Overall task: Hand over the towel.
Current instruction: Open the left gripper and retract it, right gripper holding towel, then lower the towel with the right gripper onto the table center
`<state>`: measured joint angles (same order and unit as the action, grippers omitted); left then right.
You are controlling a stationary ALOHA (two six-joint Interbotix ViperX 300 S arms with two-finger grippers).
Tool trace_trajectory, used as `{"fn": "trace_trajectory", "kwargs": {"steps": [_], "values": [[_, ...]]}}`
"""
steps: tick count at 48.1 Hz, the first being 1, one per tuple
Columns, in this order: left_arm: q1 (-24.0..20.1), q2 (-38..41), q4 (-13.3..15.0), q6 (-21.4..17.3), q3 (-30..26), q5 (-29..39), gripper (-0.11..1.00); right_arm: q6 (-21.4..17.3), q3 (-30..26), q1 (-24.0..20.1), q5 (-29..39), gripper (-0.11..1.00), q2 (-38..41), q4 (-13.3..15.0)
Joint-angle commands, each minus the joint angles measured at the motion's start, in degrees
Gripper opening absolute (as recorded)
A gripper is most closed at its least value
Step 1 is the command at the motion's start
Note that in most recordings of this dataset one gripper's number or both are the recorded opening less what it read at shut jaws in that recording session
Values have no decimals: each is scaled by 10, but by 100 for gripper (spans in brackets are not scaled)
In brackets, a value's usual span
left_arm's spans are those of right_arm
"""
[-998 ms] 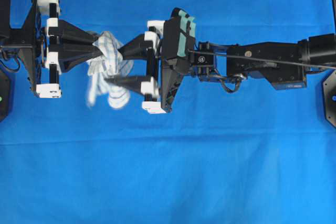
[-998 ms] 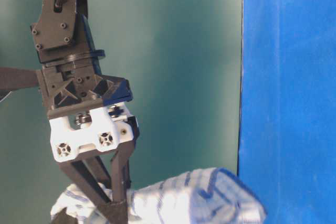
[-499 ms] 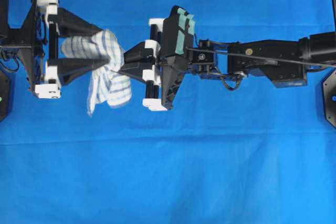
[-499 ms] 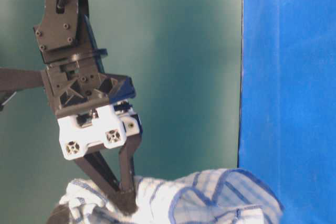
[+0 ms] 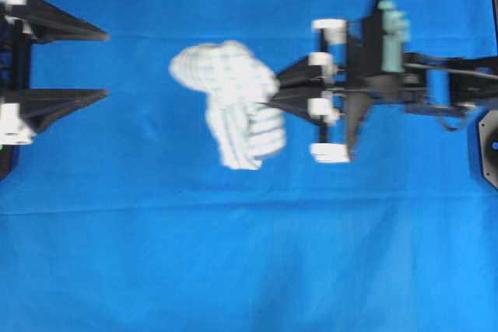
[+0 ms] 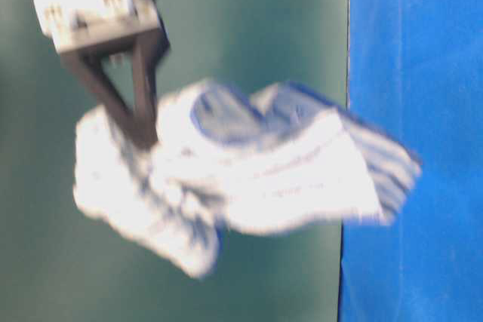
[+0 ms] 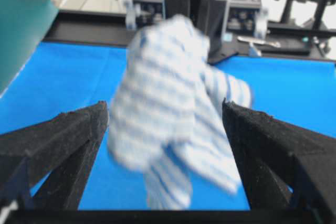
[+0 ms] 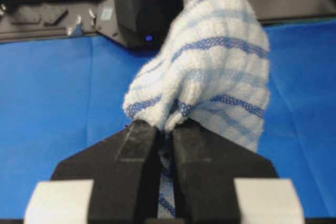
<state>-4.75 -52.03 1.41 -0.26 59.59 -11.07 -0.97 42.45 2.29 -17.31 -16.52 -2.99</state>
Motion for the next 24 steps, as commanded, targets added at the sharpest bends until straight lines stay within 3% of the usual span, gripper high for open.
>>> {"fn": "trace_trajectory", "kwargs": {"steps": [1,10,24], "values": [[0,-20,2,1,-2,15,92,-2,26,-1,-14,4,-56,-1],[0,-50,2,2,17,18,92,-3,71,-2,-15,4,-120,-1],[0,-52,2,2,21,18,92,0,65,-1,-24,4,-109,-1]]}}
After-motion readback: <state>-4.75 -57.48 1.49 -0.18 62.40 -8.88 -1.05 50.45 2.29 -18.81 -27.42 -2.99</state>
